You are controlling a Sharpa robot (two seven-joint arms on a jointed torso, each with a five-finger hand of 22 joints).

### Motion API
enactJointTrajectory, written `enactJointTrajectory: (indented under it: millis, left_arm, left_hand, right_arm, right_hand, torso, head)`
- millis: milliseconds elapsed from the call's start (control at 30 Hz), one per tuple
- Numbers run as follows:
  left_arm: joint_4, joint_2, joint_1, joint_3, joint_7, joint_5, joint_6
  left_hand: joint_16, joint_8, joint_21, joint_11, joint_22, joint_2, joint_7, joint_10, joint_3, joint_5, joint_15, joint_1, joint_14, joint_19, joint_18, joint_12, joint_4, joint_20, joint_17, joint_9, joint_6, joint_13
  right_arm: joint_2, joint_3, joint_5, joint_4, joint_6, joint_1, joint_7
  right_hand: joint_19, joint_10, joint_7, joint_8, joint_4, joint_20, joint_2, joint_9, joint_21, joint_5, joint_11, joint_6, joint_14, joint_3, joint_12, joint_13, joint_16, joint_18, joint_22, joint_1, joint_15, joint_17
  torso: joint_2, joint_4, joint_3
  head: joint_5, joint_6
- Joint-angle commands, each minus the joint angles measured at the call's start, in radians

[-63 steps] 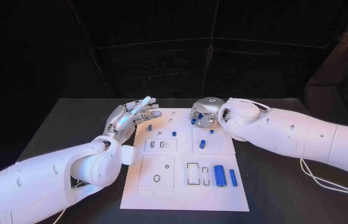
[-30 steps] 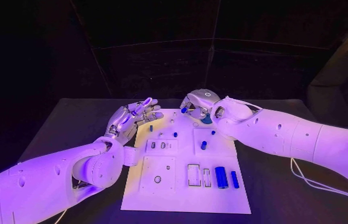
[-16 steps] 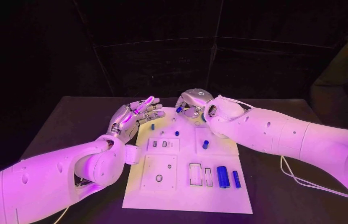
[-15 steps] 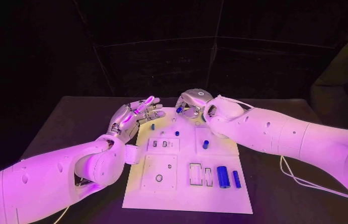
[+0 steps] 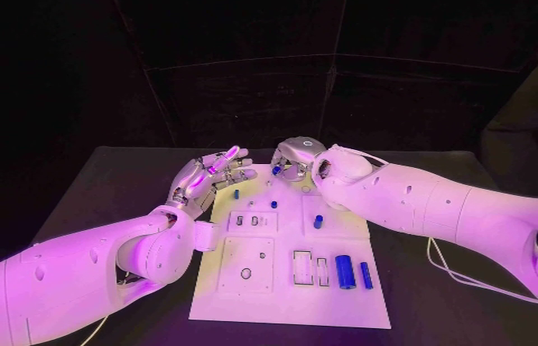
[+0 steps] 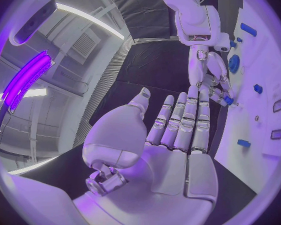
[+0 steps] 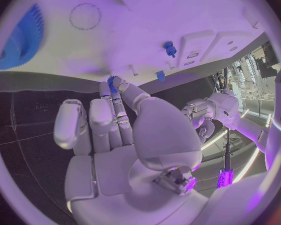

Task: Assemble the parts on the task board

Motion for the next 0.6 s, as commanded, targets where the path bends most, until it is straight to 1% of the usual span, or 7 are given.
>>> enactJointTrajectory:
  millis: [33,133,267,400,533,600]
  left_arm:
    - [0.002,0.0,0.002,0.001,0.004,-0.004,0.018]
    - [0.002,0.0,0.003,0.001,0.002,-0.004,0.019]
    - [0.001,0.001,0.004,0.001,-0.001,-0.004,0.021]
    - [0.0,0.002,0.004,0.001,-0.002,-0.004,0.022]
    - [0.0,0.002,0.004,0.001,-0.004,-0.004,0.023]
    - [-0.001,0.002,0.005,0.001,-0.007,-0.004,0.023]
  left_hand:
    - [-0.005,-0.003,0.003,0.005,-0.001,0.01,0.069,0.002,0.005,0.005,0.003,0.001,0.006,0.007,0.019,-0.007,-0.001,0.0,-0.001,-0.001,-0.007,-0.002]
    - [-0.006,-0.004,0.003,0.005,-0.001,0.011,0.069,0.002,0.006,0.004,0.003,0.001,0.006,0.007,0.019,-0.007,-0.001,0.0,-0.001,-0.001,-0.007,-0.002]
    - [-0.006,-0.004,0.003,0.005,-0.001,0.011,0.069,0.002,0.006,0.004,0.003,0.001,0.006,0.007,0.019,-0.007,-0.001,0.0,-0.001,-0.001,-0.007,-0.002]
    - [-0.006,-0.004,0.003,0.005,-0.001,0.011,0.069,0.002,0.006,0.004,0.003,0.001,0.006,0.007,0.019,-0.007,-0.001,0.0,-0.001,-0.001,-0.007,-0.002]
    - [-0.006,-0.004,0.003,0.005,-0.002,0.011,0.069,0.002,0.006,0.004,0.003,0.001,0.006,0.007,0.019,-0.008,-0.001,0.0,-0.001,-0.001,-0.008,-0.002]
    - [-0.006,-0.005,0.003,0.005,-0.002,0.012,0.069,0.001,0.006,0.004,0.003,0.001,0.006,0.007,0.019,-0.008,-0.001,0.0,-0.002,-0.001,-0.01,-0.002]
  right_arm:
    - [0.003,-0.001,-0.012,-0.006,-0.006,0.0,-0.036]
    - [0.006,-0.001,-0.014,-0.008,-0.017,0.0,-0.042]
    - [0.008,-0.001,-0.016,-0.009,-0.027,0.0,-0.044]
    - [0.012,-0.001,-0.017,-0.011,-0.022,0.0,-0.043]
    - [0.018,-0.001,-0.017,-0.015,0.021,0.0,-0.048]
    - [0.021,-0.001,-0.017,-0.018,0.044,0.0,-0.05]
  right_hand:
    - [0.0,-0.006,0.001,0.0,0.008,0.008,0.001,0.001,0.003,-0.004,-0.002,-0.005,0.019,0.0,-0.004,-0.002,0.0,-0.015,-0.001,-0.01,0.003,-0.002]
    - [0.0,-0.007,0.001,0.0,0.009,0.008,0.0,0.001,0.004,-0.004,-0.001,-0.005,0.019,0.0,-0.004,-0.002,0.001,-0.015,-0.001,-0.011,0.003,-0.001]
    - [0.0,-0.008,0.002,-0.001,0.011,0.008,-0.001,0.001,0.004,-0.004,-0.001,-0.006,0.018,0.0,-0.004,-0.002,0.002,-0.015,0.0,-0.012,0.004,0.0]
    - [-0.001,-0.01,0.002,-0.002,0.013,0.009,-0.004,0.0,0.004,-0.003,0.0,-0.008,0.017,0.0,-0.005,-0.002,0.002,-0.015,-0.001,-0.014,0.004,-0.002]
    - [-0.005,-0.024,0.004,-0.006,0.023,0.011,-0.013,-0.001,0.004,-0.008,0.003,-0.017,0.015,-0.001,-0.009,-0.004,0.003,-0.014,-0.003,-0.023,0.007,-0.004]
    - [-0.008,-0.029,0.004,-0.007,0.028,0.012,-0.017,-0.002,0.002,-0.011,0.004,-0.021,0.013,-0.003,-0.009,-0.005,0.001,-0.014,-0.007,-0.027,0.008,-0.009]
  torso:
    - [0.001,0.0011,-0.0002]
    - [0.002,-0.0004,-0.0008]
    - [0.004,0.001,-0.0004]
    - [0.003,0.0002,-0.0014]
    - [0.004,0.0001,-0.0018]
    - [0.005,-0.0003,-0.0021]
  head:
    - [-0.001,-0.001]
    - [0.0,0.0]
    - [-0.002,-0.002]
    - [-0.001,-0.004]
    - [0.002,-0.007]
    - [0.003,-0.007]
